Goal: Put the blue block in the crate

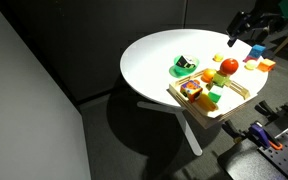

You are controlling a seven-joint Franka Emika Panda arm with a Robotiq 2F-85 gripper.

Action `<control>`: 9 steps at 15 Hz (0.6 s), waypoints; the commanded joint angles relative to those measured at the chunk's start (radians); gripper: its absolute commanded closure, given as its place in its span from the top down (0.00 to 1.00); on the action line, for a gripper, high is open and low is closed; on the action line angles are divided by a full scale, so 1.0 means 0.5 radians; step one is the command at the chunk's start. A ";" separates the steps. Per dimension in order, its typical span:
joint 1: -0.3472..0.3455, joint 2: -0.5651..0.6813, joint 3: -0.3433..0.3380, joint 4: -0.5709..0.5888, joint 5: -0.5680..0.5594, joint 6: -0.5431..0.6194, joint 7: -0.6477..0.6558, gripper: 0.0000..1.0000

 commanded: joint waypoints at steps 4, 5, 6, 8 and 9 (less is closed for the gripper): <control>-0.038 0.139 -0.195 0.156 -0.032 -0.219 -0.132 1.00; -0.047 0.168 -0.215 0.175 -0.040 -0.254 -0.154 1.00; -0.056 0.191 -0.236 0.188 -0.044 -0.274 -0.174 1.00; -0.075 0.242 -0.273 0.214 -0.052 -0.309 -0.205 1.00; -0.088 0.267 -0.289 0.220 -0.060 -0.312 -0.222 1.00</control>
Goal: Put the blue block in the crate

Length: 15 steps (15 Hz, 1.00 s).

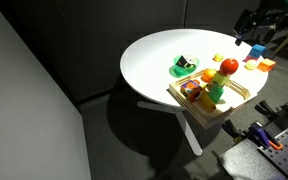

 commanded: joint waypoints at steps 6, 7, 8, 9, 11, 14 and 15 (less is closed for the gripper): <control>-0.111 0.177 -0.141 0.068 -0.211 0.084 -0.200 1.00; -0.123 0.183 -0.155 0.063 -0.242 0.123 -0.217 1.00; -0.135 0.191 -0.179 0.057 -0.255 0.166 -0.241 1.00; -0.143 0.199 -0.197 0.054 -0.262 0.202 -0.259 1.00; -0.161 0.215 -0.243 0.052 -0.257 0.251 -0.293 1.00; -0.197 0.227 -0.288 0.050 -0.259 0.293 -0.319 1.00; -0.206 0.222 -0.292 0.048 -0.262 0.304 -0.314 1.00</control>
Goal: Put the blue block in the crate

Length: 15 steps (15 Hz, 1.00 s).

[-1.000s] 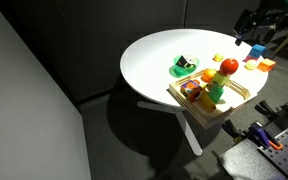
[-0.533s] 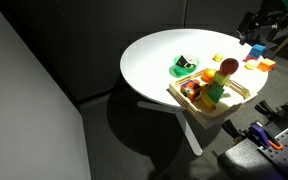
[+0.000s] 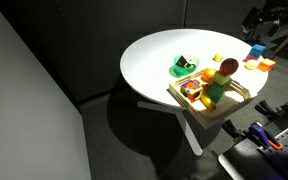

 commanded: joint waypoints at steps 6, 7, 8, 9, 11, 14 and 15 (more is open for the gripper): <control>-0.014 0.007 -0.010 -0.001 0.001 0.011 -0.006 1.00; -0.014 0.007 -0.010 -0.001 0.001 0.011 -0.006 1.00; -0.014 0.007 -0.010 -0.001 0.001 0.011 -0.006 1.00; -0.014 0.007 -0.009 -0.001 0.001 0.011 -0.006 1.00; -0.014 0.008 -0.009 -0.001 0.001 0.011 -0.006 1.00; -0.052 0.038 -0.036 0.038 -0.011 -0.013 0.003 1.00; -0.065 0.043 -0.050 0.047 -0.007 -0.021 0.003 1.00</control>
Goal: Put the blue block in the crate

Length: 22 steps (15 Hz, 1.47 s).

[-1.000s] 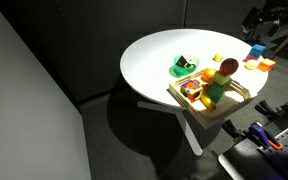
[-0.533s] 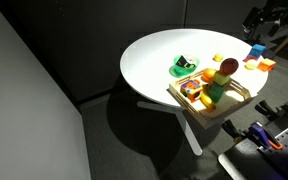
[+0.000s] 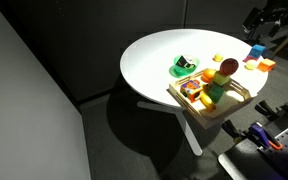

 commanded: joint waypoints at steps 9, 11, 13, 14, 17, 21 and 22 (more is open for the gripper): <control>-0.214 0.120 -0.152 0.230 -0.048 -0.216 0.028 1.00; -0.238 0.179 -0.174 0.304 -0.047 -0.307 0.023 1.00; -0.254 0.243 -0.200 0.365 -0.053 -0.329 0.022 1.00; -0.256 0.281 -0.220 0.389 -0.050 -0.312 0.004 1.00; -0.259 0.407 -0.270 0.461 -0.053 -0.248 -0.004 1.00; -0.250 0.612 -0.342 0.573 -0.038 -0.185 -0.020 1.00; -0.246 0.657 -0.358 0.599 -0.035 -0.177 -0.023 1.00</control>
